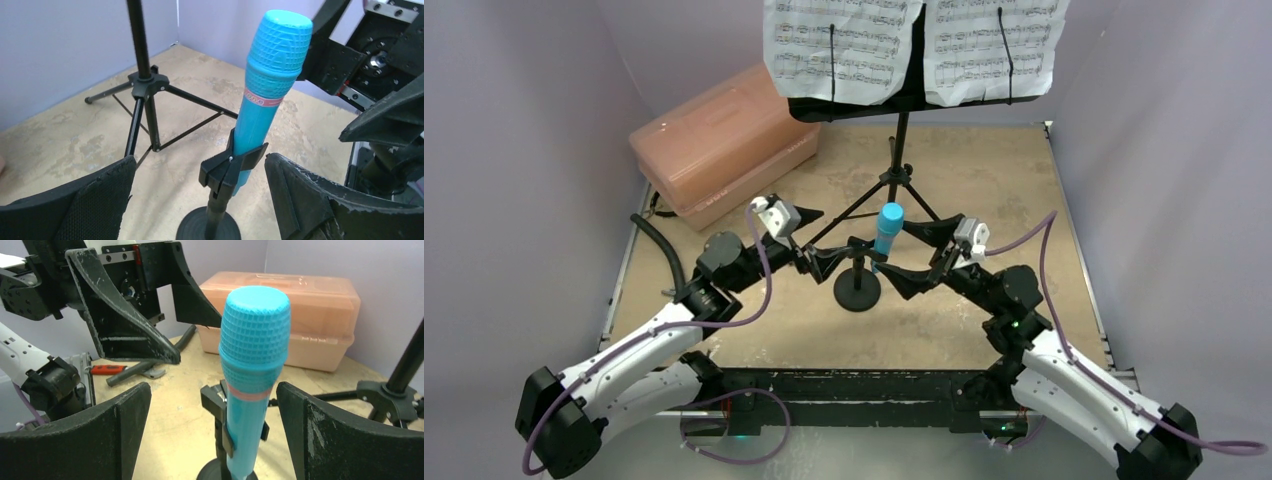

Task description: Set up the instrument practice props

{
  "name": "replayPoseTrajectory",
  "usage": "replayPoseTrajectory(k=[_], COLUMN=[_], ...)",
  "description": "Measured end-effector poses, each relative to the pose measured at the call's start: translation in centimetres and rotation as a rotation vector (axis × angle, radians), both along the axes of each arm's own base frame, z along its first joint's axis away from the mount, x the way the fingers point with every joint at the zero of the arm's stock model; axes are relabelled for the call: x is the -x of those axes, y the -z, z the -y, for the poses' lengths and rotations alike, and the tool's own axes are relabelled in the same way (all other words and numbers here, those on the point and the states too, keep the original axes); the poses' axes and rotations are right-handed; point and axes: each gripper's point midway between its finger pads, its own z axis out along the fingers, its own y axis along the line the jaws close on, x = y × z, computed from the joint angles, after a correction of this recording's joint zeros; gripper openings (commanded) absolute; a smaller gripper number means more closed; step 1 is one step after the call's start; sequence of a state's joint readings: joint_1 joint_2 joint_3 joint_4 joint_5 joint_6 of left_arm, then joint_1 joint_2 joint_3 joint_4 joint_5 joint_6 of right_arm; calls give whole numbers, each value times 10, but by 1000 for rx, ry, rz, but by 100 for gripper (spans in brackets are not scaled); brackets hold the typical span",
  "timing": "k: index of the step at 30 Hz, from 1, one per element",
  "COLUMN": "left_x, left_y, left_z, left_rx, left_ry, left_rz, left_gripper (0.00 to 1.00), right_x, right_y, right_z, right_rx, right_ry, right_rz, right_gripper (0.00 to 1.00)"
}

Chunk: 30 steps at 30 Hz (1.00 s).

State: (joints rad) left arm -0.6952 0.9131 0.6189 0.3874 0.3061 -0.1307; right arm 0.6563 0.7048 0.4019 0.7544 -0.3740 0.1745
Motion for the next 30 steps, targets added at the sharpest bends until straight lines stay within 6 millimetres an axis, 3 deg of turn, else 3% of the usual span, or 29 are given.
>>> replayPoseTrajectory(k=[15,23,30], left_x=[4,-8,-32], left_y=[13,21,55], left_z=[-57,-68,-74], left_rx=[296,301,213], left_ry=[-257,-347,-418], left_rz=[-144,-157,-231], left_gripper=[99,99,100], right_x=[27,17,0], right_y=[30,50,84], right_z=[36,42,42], right_rx=[34,63,142], right_ry=[73,135,201], right_rz=[-105,-196,-325], right_gripper=[98,98,98])
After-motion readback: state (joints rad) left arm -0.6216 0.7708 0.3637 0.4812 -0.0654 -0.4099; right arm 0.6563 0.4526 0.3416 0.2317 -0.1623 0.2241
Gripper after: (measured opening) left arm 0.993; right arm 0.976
